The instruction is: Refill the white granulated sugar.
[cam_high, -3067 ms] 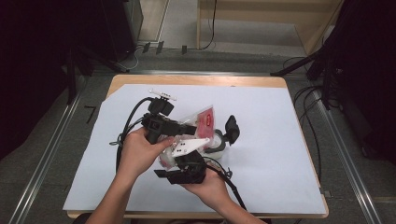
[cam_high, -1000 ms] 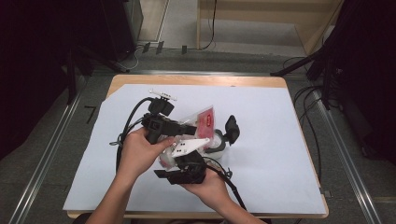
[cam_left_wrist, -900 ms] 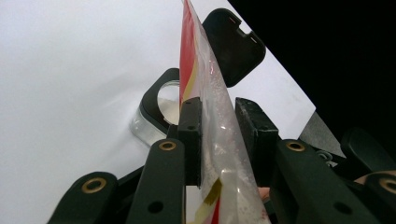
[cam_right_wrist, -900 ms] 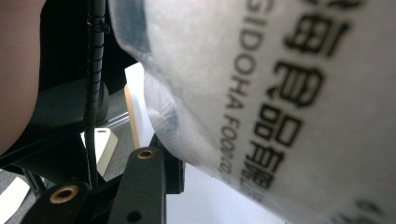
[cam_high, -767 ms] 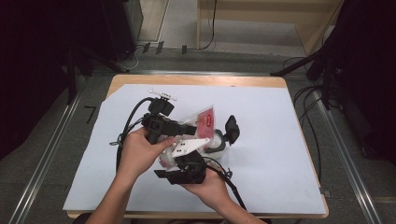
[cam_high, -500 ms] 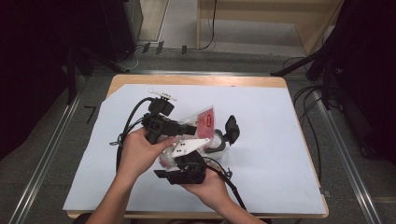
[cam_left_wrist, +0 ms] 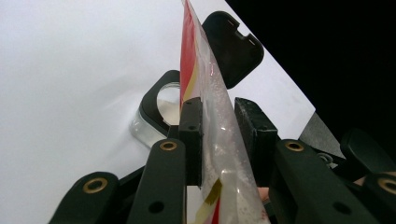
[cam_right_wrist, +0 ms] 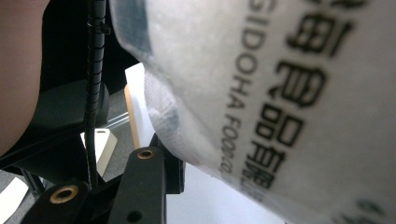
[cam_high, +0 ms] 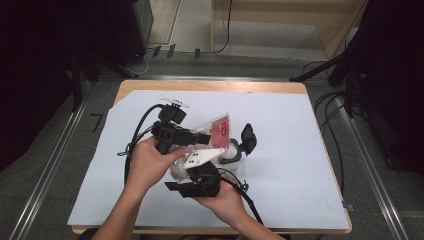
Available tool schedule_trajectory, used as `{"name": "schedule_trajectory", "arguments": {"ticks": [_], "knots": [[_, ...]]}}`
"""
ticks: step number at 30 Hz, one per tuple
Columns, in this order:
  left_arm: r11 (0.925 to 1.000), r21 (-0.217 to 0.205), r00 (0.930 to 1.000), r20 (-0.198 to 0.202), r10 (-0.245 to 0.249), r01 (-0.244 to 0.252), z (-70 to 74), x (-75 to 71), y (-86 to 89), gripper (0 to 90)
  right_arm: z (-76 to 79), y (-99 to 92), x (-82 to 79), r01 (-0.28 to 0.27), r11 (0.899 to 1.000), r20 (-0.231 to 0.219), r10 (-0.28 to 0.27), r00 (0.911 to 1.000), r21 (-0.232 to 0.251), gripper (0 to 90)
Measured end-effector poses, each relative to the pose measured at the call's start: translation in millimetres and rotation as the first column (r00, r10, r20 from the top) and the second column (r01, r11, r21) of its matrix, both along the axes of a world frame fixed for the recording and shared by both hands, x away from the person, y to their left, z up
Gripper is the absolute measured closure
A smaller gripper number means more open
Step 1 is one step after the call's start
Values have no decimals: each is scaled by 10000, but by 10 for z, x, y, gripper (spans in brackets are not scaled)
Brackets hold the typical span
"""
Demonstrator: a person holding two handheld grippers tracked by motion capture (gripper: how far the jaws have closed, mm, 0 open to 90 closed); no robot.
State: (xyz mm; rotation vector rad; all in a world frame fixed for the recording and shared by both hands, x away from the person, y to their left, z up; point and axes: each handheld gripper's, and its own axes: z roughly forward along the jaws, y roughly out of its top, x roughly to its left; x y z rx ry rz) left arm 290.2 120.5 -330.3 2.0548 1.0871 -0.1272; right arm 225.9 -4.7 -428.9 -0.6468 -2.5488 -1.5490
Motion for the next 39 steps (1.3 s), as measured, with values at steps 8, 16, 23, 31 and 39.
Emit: {"name": "schedule_trajectory", "arguments": {"ticks": [8,16,23,31,39], "knots": [[10000,-32,10000,-38,53,-53,-3,2,0,740,1,3,-1,-10,10000,-29,10,10000,8,632],[10000,-9,10000,-37,54,-54,-3,1,-1,740,2,3,-1,-19,10000,-30,19,10000,6,632],[10000,-10,10000,-52,68,-68,-4,1,-1,740,1,4,2,-38,10000,-39,38,10000,7,632],[10000,31,10000,-26,39,-39,-3,1,1,740,-2,8,2,-40,10000,-20,40,10000,8,633],[10000,56,10000,-16,39,-39,-4,2,-1,742,-5,10,-2,-36,10000,2,36,10000,-15,633]]}}
